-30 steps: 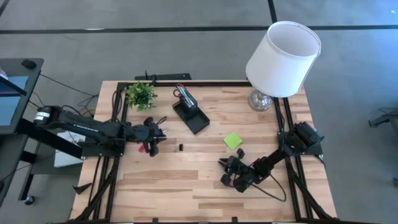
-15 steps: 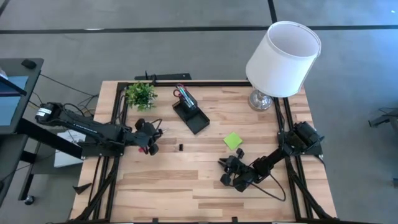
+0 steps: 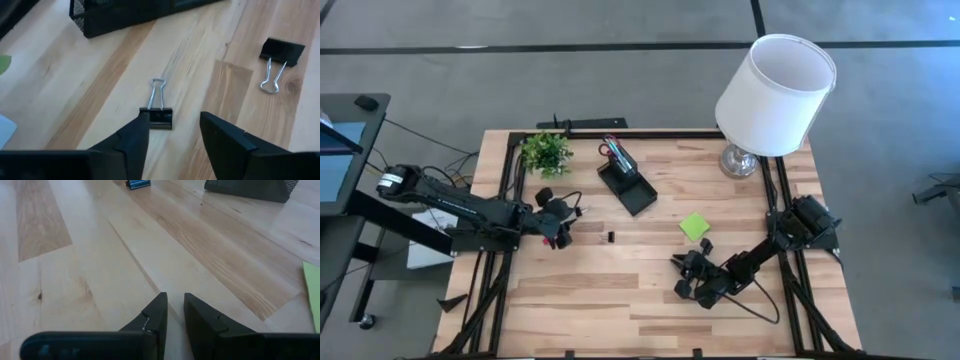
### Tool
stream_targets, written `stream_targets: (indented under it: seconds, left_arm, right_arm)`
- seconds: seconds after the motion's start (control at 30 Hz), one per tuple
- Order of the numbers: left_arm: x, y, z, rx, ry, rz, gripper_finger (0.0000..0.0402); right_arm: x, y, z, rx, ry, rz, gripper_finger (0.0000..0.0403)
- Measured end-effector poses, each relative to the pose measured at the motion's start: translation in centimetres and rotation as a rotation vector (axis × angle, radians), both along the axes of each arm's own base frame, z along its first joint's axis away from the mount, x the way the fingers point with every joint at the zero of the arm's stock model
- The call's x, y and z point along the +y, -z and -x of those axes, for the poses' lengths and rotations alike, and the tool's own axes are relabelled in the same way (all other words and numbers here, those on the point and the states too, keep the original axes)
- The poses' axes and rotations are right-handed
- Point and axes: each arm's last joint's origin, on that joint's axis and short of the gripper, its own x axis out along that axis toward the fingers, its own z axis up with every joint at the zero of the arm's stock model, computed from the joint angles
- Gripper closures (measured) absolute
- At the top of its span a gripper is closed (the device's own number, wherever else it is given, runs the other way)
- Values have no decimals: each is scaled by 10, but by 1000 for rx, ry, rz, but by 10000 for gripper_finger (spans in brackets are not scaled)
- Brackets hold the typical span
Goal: Pick and place office supplies into organizer
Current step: Put the top black binder clip into the desk organizer
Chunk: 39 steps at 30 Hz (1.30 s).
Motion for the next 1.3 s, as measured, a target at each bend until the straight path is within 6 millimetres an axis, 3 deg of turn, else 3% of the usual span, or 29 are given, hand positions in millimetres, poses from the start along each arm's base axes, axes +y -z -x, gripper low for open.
stream_targets:
  seconds: [0.3, 0.43, 0.7, 0.8, 0.97, 1.17, 1.3]
  left_arm:
    - [1, 0, 0, -7, -26, 12, 205]
    - [-1, 0, -1, -33, -36, 107, 205]
    - [1, -18, -18, -290, -70, 130, 205]
    - [8, -22, -21, -313, -71, 106, 205]
    - [20, -7, -15, -197, -111, 111, 205]
    - [19, 22, -13, -136, -61, 85, 205]
    - [20, 23, -17, -116, -22, 33, 205]
  right_arm:
    - [-6, 0, -3, -2, 24, 2, 343]
    - [-7, 0, -4, -2, 30, 8, 343]
    - [-14, 0, -7, -3, 62, 18, 343]
    - [-21, 0, -11, -4, 88, 17, 343]
    - [-32, 0, -16, -3, 129, 16, 343]
    - [-42, 0, -21, 0, 156, 0, 343]
    - [-45, 0, -22, 0, 162, -6, 343]
